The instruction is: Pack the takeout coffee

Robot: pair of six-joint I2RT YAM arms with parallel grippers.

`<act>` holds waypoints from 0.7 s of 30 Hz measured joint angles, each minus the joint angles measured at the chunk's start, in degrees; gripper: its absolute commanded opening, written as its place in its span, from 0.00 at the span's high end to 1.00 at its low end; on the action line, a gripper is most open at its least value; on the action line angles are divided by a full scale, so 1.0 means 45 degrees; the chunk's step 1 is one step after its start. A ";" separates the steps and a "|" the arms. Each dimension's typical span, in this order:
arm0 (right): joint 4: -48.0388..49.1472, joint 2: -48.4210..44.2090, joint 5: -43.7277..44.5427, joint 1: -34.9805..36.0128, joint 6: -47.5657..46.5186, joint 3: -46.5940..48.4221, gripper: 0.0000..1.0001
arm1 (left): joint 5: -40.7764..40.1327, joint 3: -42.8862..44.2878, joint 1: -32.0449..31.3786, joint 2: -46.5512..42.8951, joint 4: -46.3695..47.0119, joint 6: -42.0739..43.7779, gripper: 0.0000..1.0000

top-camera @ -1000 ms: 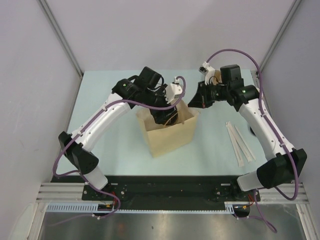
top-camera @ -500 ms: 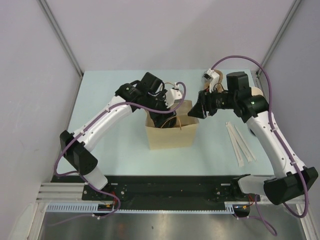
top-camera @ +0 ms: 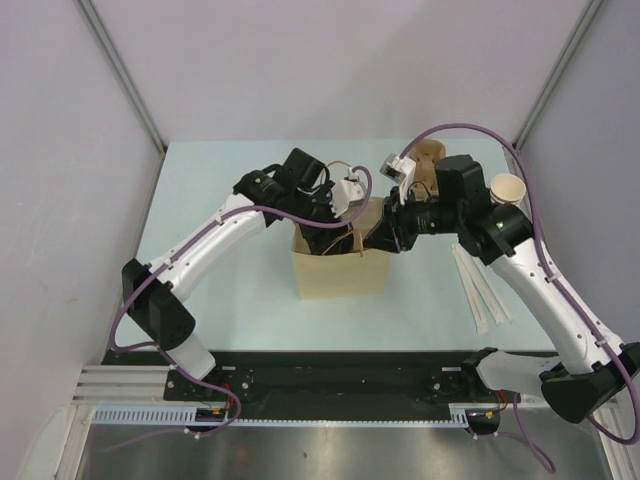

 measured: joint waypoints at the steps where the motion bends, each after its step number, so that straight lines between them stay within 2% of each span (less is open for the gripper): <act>1: -0.0073 -0.0039 0.0063 0.0136 -0.0151 -0.0053 0.76 | 0.0000 -0.0073 0.0015 0.0000 0.0044 -0.0019 0.77; 8: -0.0767 -0.1258 0.0753 0.0971 -0.1166 -0.1734 0.74 | 0.0005 -0.0685 0.0029 -0.0049 0.0418 -0.0306 0.77; 11: -0.0860 -0.1627 0.1229 0.0967 -0.1457 -0.1899 0.61 | 0.0005 -0.0952 0.0029 -0.0102 0.0491 -0.0330 0.77; 12: -0.0840 -0.1666 0.1273 0.0947 -0.1472 -0.1899 0.52 | 0.0005 -0.1025 0.0029 -0.0117 0.0520 -0.0325 0.77; 17: -0.0194 -0.2414 0.1613 -0.0899 -0.1331 -0.1846 0.43 | -0.0010 -0.1428 -0.0044 -0.0350 0.0758 -0.0194 0.77; 21: 0.0578 -0.2404 0.1719 -0.2191 -0.1268 -0.1598 0.30 | -0.0146 -0.1953 -0.0282 -0.0743 0.0957 0.0121 0.77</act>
